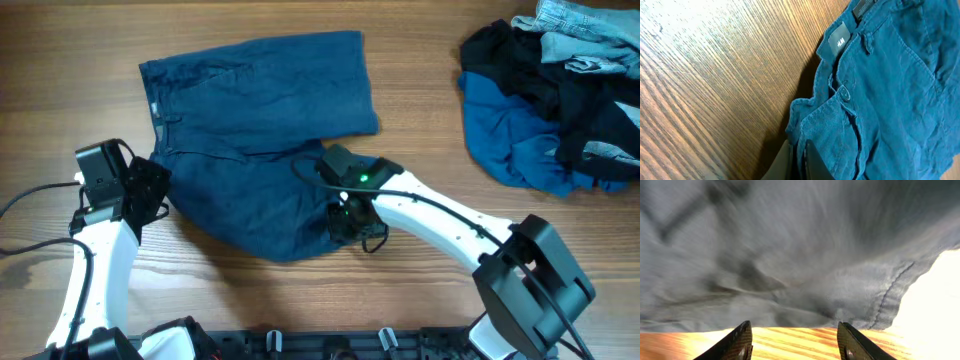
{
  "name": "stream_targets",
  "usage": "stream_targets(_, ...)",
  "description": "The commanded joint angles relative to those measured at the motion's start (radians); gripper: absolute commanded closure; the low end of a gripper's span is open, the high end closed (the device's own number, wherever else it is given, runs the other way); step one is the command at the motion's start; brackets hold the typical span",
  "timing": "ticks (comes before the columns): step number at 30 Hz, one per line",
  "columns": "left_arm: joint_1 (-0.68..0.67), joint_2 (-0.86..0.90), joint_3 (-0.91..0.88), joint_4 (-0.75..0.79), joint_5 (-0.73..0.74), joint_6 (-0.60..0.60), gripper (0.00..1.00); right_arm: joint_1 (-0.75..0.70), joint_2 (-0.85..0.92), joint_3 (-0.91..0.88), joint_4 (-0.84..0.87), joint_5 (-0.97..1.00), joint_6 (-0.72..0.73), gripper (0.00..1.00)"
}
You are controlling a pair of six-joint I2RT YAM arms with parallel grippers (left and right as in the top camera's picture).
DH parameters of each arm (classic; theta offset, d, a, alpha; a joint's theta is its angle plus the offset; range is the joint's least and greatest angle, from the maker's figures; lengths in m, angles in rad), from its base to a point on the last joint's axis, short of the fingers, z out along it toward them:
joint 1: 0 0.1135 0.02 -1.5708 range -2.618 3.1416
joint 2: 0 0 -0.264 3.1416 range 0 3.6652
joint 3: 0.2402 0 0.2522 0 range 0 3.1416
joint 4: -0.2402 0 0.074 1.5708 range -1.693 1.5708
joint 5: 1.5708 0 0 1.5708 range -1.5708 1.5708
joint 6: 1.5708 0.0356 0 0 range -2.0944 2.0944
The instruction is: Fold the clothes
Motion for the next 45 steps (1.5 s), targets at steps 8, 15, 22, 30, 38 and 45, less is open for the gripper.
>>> stream_targets(8,-0.002,0.003,0.010,0.003,-0.018,0.021,0.96,0.008,0.022,-0.149,0.195,-0.019,0.036,0.26)
stream_targets(15,-0.002,0.003,0.010,0.002,-0.033,0.021,0.96,0.013,0.133,-0.167,0.246,-0.019,0.035,0.38)
stream_targets(22,-0.002,0.003,0.010,0.003,-0.040,0.021,0.96,0.042,0.201,-0.160,0.237,0.001,0.062,0.80)
stream_targets(30,-0.002,0.003,0.010,0.002,-0.040,0.021,0.96,0.042,0.179,0.003,0.018,0.048,0.066,0.96)
stream_targets(38,-0.002,0.003,0.010,-0.005,-0.040,0.021,0.96,0.042,0.119,0.098,-0.153,0.059,0.202,0.37)
stream_targets(45,-0.002,0.004,0.010,-0.005,-0.040,0.021,0.96,0.042,0.119,-0.017,0.009,0.105,0.192,0.25)
